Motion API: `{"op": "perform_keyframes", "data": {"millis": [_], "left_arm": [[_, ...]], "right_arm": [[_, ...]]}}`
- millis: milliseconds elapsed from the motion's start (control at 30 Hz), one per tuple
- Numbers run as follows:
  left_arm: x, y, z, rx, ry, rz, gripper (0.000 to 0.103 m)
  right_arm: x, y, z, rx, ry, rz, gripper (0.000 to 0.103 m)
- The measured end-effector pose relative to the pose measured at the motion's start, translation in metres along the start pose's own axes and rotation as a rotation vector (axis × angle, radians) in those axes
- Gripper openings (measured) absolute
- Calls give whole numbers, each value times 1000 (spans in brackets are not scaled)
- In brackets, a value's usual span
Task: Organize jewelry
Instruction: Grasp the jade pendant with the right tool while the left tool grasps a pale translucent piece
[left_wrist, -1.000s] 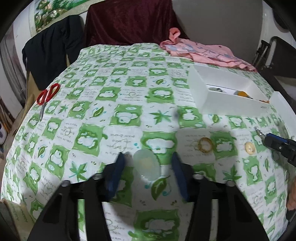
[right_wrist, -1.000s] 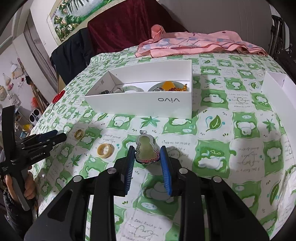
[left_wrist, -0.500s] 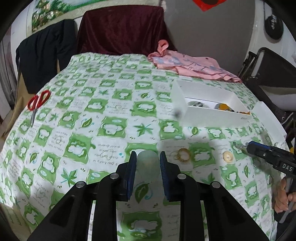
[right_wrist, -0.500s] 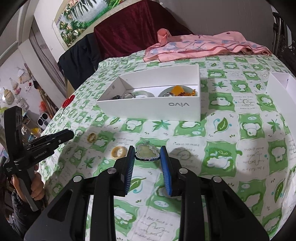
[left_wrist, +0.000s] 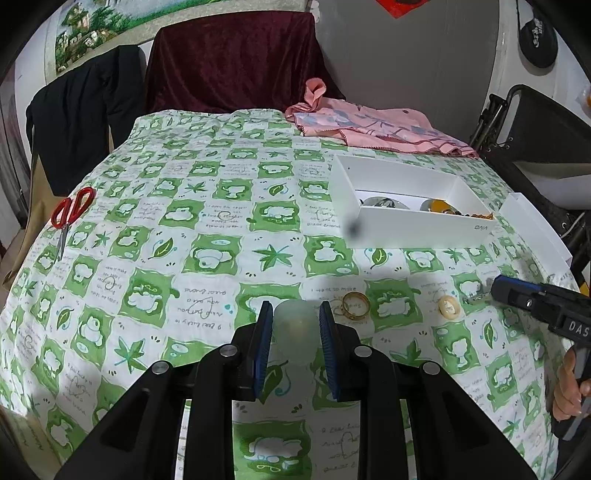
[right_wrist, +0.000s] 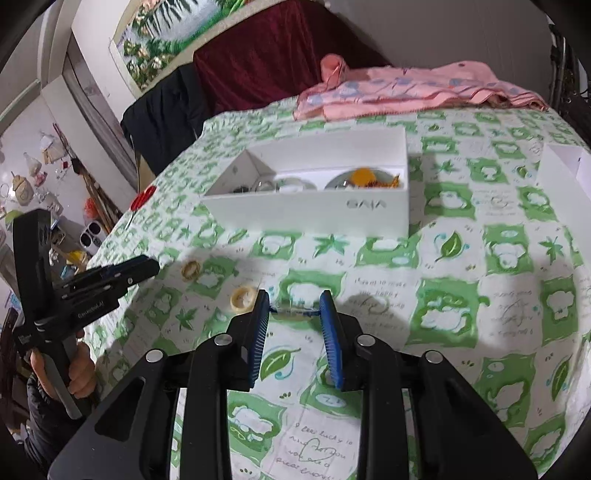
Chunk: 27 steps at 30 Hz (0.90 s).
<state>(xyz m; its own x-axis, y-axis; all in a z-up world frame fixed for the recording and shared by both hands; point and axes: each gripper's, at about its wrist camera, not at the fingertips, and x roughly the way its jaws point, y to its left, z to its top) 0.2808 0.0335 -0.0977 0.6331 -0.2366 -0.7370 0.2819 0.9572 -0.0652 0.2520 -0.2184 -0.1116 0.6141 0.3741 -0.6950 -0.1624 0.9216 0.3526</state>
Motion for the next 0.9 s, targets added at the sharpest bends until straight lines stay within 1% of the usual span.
{"op": "perform_keyframes", "data": {"millis": [100,133,167,200,333,433,467,500,533,667,900], "left_arm": [[1,0,0,3,8,2,26],[2,0,0,3,9,3,26],[2,0,0,3,9,3,26],[2,0,0,1,9,3,26],[3,2,-1,-5,14,3,26],[5,2,-1,-2,22,8,26],[5,2,-1,0,24,10,26],[6,2,-1,0,27,12,26],[6,2,-1,0,29,14,26],[8,4,-1,-7,38,15,26],[4,3,0,-2,16,-1,26]], "right_arm": [[10,6,-5,-43,54,-43,28],[9,9,-5,-61,49,-55,30],[9,11,-6,-76,50,-57,35],[9,12,-7,-84,50,-60,36],[13,20,-7,-137,46,-104,38],[20,29,-5,-188,47,-154,38],[22,31,-6,-202,47,-173,30],[22,33,-6,-210,45,-194,25],[22,34,-7,-215,43,-201,25],[17,30,-10,-196,32,-192,25],[2,17,-6,-106,-9,-121,25]]}}
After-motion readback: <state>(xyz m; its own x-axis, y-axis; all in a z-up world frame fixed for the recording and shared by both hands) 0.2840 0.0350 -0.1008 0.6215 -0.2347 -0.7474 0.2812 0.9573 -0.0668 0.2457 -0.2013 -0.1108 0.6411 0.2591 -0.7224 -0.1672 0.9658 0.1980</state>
